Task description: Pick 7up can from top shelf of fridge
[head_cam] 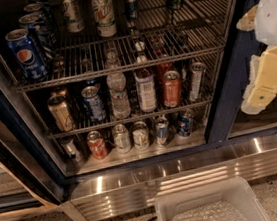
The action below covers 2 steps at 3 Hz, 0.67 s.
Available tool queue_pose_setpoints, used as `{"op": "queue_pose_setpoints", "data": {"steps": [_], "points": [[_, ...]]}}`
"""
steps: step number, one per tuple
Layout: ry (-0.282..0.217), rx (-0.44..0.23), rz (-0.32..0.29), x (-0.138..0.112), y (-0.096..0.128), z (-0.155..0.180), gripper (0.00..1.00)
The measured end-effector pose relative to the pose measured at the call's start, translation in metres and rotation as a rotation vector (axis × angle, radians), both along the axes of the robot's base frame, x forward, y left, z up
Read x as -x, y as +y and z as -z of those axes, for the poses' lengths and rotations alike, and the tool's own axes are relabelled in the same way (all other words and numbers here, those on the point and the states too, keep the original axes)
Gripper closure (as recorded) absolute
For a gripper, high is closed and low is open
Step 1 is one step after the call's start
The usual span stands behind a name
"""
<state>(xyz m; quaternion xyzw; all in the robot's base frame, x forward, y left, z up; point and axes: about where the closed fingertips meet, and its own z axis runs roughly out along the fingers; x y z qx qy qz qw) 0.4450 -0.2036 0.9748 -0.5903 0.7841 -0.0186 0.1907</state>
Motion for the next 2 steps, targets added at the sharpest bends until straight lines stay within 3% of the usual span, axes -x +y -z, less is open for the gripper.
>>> {"op": "queue_pose_setpoints", "data": {"steps": [2], "points": [[-0.122, -0.099, -0.025, -0.008, 0.068, -0.016, 0.00]]}}
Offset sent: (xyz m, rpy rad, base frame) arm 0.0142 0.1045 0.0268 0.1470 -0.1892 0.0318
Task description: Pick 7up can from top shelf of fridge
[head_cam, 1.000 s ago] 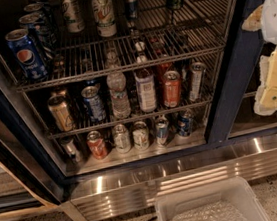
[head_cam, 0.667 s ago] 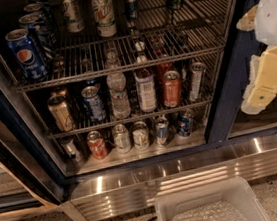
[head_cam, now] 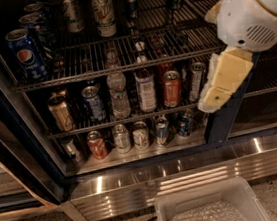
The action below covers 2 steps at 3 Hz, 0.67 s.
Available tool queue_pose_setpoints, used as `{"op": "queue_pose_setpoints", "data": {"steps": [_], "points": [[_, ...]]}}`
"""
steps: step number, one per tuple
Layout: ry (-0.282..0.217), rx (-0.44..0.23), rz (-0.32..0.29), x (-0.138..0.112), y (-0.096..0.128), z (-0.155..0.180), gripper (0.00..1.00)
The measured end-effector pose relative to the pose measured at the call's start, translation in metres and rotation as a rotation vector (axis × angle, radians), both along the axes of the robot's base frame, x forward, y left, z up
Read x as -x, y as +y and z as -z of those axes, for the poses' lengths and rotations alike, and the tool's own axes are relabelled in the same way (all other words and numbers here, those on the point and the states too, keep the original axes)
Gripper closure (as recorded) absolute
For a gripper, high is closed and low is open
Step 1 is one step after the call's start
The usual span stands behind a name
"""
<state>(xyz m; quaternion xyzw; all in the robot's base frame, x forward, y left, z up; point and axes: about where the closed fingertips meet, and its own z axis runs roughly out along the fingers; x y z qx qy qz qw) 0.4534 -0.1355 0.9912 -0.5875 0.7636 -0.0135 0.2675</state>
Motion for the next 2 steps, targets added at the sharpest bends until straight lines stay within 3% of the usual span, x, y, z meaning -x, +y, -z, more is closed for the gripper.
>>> {"op": "queue_pose_setpoints", "data": {"steps": [1, 2], "points": [[-0.043, -0.019, -0.017, -0.0088, 0.0317, -0.0115, 0.00], [-0.043, -0.019, -0.017, -0.0088, 0.0318, -0.0115, 0.00]]}}
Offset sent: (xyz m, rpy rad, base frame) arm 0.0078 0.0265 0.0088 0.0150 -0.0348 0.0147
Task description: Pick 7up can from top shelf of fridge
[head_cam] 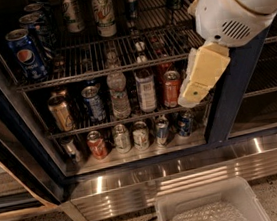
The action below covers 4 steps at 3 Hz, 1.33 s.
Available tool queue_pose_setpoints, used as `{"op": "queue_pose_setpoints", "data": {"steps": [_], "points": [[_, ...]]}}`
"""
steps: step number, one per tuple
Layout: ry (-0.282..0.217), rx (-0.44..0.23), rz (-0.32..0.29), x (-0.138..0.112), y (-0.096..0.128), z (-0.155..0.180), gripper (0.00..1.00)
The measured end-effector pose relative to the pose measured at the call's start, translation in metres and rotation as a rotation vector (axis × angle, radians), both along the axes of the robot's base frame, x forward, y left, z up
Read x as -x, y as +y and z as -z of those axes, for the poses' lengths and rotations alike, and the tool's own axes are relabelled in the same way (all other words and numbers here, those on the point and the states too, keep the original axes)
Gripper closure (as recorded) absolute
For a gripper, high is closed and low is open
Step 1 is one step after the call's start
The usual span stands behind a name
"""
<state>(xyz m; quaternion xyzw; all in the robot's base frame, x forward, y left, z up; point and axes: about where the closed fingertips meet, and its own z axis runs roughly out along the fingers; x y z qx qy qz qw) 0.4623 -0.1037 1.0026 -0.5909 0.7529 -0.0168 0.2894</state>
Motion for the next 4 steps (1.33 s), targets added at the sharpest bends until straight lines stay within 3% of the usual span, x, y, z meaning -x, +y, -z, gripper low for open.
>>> {"op": "queue_pose_setpoints", "data": {"steps": [1, 2, 3, 4], "points": [[0.021, 0.012, 0.010, -0.003, 0.010, 0.007, 0.00], [0.040, 0.005, 0.016, -0.023, 0.039, 0.026, 0.00], [0.038, -0.051, 0.022, -0.052, 0.063, 0.038, 0.00], [0.021, -0.120, 0.040, -0.076, 0.071, 0.050, 0.00]]}}
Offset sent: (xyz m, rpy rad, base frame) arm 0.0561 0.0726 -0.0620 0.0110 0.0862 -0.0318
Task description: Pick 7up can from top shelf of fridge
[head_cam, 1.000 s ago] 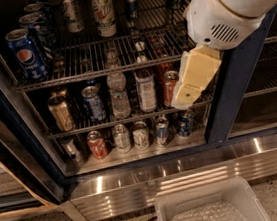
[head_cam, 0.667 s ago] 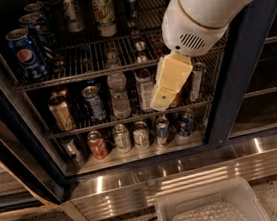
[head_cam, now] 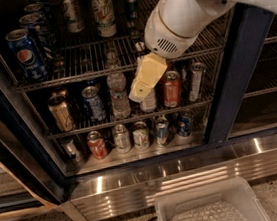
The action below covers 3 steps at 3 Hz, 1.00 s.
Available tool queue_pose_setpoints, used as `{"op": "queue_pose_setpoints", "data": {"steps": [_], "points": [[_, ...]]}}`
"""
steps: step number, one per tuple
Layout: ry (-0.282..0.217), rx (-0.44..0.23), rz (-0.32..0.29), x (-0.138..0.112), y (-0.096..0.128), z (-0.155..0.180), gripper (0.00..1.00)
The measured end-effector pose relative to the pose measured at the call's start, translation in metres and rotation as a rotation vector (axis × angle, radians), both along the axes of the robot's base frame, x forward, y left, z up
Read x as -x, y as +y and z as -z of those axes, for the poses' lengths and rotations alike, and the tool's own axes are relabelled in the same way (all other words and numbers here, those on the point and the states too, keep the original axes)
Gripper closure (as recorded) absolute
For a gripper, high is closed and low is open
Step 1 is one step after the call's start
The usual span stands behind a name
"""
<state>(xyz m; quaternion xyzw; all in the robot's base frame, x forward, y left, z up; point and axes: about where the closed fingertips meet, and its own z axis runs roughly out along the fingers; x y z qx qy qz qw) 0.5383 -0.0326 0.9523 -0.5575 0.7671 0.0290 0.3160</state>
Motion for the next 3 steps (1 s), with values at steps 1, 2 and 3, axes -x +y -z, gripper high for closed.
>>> {"op": "queue_pose_setpoints", "data": {"steps": [1, 2, 3], "points": [[-0.036, -0.092, 0.028, -0.021, -0.003, 0.011, 0.00], [-0.103, -0.180, 0.024, -0.034, -0.004, 0.002, 0.00], [-0.103, -0.180, 0.024, -0.034, -0.004, 0.002, 0.00]]}}
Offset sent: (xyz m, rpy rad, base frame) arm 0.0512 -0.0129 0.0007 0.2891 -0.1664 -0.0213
